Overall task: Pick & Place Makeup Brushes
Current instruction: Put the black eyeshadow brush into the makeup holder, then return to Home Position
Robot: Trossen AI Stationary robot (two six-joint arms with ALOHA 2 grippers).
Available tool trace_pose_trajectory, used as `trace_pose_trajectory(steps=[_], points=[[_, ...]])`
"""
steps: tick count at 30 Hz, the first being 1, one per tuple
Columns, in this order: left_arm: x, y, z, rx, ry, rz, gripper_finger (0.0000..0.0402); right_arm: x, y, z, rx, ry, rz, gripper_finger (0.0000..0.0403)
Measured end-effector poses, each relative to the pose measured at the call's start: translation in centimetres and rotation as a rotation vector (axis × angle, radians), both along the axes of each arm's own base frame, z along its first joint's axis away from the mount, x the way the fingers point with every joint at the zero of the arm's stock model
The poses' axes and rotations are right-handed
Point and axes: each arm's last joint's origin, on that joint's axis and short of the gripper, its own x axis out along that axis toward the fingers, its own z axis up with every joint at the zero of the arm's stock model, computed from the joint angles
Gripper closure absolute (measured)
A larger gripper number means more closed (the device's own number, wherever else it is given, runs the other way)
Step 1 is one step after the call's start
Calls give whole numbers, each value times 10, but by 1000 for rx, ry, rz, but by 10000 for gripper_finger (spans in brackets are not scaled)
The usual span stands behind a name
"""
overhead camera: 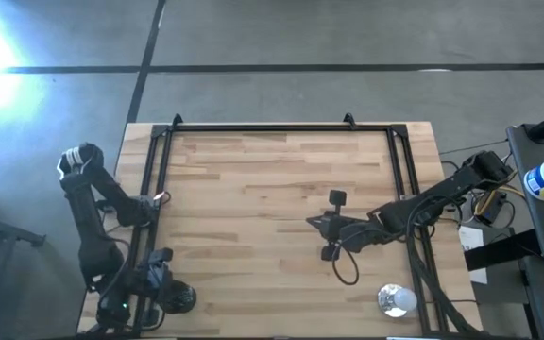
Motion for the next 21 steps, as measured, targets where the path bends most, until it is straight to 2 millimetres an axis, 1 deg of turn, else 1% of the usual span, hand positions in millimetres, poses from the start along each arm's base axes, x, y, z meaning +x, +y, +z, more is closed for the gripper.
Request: trace_pose_trajectory(steps=[6, 9, 13, 21], points=[[-4, 0, -12, -4, 18, -24, 392, 0, 0, 0, 9, -6, -6, 394], [-5, -1, -19, -30, 54, -45, 392, 0, 0, 0, 10, -9, -8, 394], [-6, 0, -25, -64, 89, -32, 390, 0, 0, 1, 3, -15, -19, 394], [-7, 1, -24, -148, 113, 43, 318, 0, -1, 1, -1, -22, -31, 394]])
